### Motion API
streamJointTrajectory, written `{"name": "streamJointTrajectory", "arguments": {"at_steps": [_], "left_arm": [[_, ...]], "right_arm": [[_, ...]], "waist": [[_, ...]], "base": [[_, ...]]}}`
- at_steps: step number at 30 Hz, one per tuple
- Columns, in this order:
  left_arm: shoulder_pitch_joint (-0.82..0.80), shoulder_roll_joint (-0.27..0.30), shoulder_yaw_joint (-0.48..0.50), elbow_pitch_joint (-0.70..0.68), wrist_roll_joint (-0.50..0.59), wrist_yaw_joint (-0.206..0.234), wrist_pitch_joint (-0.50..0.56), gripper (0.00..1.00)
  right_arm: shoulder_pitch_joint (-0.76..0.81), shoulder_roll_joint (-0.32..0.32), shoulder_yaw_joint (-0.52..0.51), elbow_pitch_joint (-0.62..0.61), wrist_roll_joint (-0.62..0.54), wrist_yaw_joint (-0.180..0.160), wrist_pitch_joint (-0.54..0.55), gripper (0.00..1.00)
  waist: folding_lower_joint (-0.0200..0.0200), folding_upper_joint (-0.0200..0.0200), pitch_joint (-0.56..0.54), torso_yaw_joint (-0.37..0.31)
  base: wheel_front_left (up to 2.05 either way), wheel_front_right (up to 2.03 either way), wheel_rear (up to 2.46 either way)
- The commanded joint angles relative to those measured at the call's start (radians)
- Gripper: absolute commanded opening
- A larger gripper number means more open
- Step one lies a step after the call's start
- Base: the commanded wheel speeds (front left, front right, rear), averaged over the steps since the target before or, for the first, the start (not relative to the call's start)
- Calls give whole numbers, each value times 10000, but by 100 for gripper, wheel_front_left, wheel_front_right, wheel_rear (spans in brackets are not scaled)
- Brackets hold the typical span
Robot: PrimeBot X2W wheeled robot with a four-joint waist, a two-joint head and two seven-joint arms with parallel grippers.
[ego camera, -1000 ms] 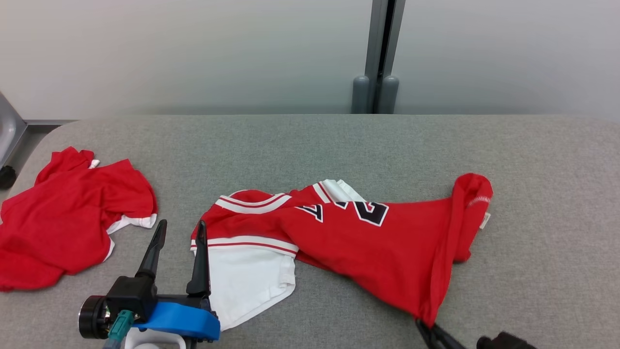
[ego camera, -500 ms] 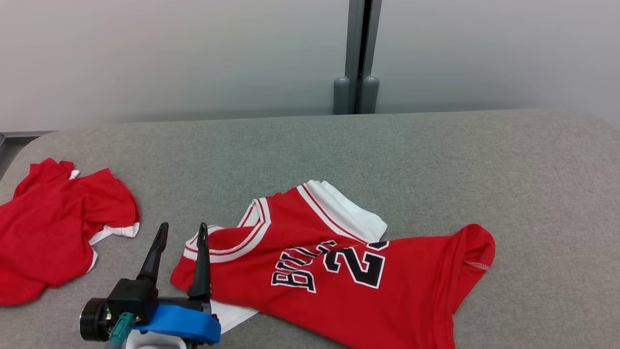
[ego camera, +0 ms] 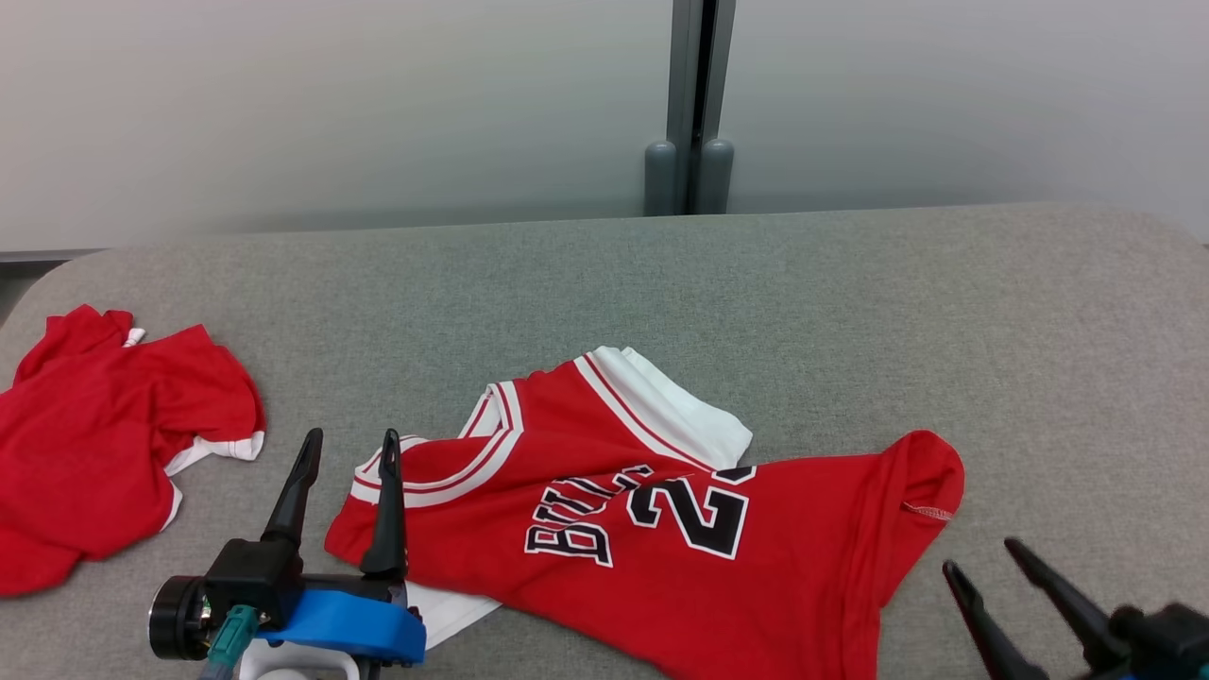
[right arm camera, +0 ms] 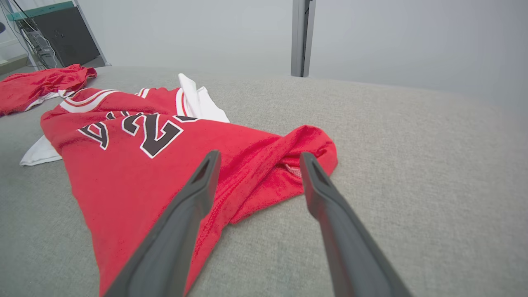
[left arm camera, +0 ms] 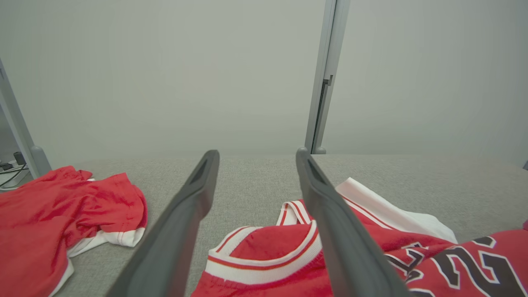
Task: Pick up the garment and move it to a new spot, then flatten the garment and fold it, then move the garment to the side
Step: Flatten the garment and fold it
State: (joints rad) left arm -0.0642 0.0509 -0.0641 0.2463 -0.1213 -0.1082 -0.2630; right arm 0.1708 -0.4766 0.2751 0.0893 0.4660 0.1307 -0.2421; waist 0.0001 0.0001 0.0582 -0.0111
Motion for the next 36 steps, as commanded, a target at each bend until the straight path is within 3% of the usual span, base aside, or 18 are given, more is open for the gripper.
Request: {"name": "streamJointTrajectory", "arguments": {"at_steps": [1, 8, 15, 17, 29, 30, 32, 33, 36], "left_arm": [[-144, -6, 45, -45, 68, -34, -25, 100], [-309, -11, 15, -52, 86, -49, -25, 100], [-528, -9, -29, -29, 31, -33, -25, 100], [-594, -9, -29, -11, 14, -35, -25, 100], [-495, -8, 7, -24, -49, 54, -25, 100], [-511, -8, -27, 0, -65, 59, -26, 100], [-564, -8, -95, 31, -104, 71, -25, 100], [-583, -8, -112, 42, -89, 80, -25, 100], [-622, -9, -115, 46, -80, 77, -25, 100]], "right_arm": [[-638, 148, -302, 113, -342, 1, 155, 100], [-2449, 668, -706, 950, -1243, 1, 1093, 100], [-3826, 1325, -614, 3054, -2008, 1, 1831, 100], [-4145, 1518, -473, 4155, -2182, 1, 1910, 100], [-4259, 1724, -178, 6560, -2237, -2, 1638, 100], [-4270, 1763, -104, 6688, -2183, -2, 1690, 54], [-4347, 1851, 31, 6819, -2109, 0, 1643, 24], [-4384, 1853, 116, 6837, -2080, 0, 1605, 0], [-4734, 1768, 163, 6808, -2042, 0, 1271, 0]], "waist": [[-1, -1, 96, 46], [-1, -1, 321, 220], [-1, -1, 514, 503], [-1, -1, 574, 580], [-1, -1, 575, 604], [-1, -1, 559, 614], [-1, -1, 537, 634], [-1, -1, 529, 640], [-1, -1, 518, 651]], "base": [[0, 0, 0], [0, 0, 0], [0, 0, 0], [0, 0, 0], [0, 0, 0], [0, 0, 0], [0, 0, 0], [0, 0, 0], [0, 0, 0]]}}
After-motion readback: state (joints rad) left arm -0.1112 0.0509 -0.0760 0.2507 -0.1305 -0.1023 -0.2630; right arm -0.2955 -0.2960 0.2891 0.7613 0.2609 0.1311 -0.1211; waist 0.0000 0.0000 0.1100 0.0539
